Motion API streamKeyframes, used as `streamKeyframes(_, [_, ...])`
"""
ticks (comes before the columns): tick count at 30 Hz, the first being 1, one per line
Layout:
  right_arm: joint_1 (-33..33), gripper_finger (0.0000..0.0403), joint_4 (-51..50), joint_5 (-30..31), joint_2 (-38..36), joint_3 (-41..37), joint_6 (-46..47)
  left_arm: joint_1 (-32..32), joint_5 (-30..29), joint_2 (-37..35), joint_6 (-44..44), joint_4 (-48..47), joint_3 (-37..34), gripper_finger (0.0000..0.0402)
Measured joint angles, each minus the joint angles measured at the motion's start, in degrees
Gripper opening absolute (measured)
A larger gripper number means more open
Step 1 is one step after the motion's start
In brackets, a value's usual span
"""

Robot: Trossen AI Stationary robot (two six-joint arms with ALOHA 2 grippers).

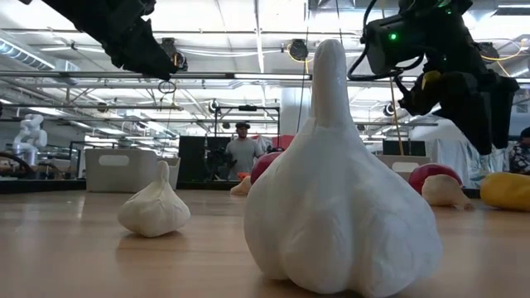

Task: Sort produce into baskets
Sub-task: Put the yellow lemon into the gray bin

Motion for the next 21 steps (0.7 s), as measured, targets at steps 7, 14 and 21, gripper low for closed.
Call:
streamKeyframes(7, [0.0, 0.0308, 2.0, 0.0, 0.0, -0.4, 1.4, 0.0, 0.0, 0.0, -0.2, -0.1, 0.0, 0.0295])
streamKeyframes(14, [0.2, 0.0305, 7.6, 0.0, 0.0, -4.5, 0.0, 0.0, 0.6, 0.0, -0.4, -2.7, 0.0, 0.0295])
streamKeyframes(21, [2.0, 0.0297, 14.5, 0.4, 0.0, -10.0, 1.4, 0.0, 0.6, 0.0, -0.4, -3.0, 0.0, 0.0295])
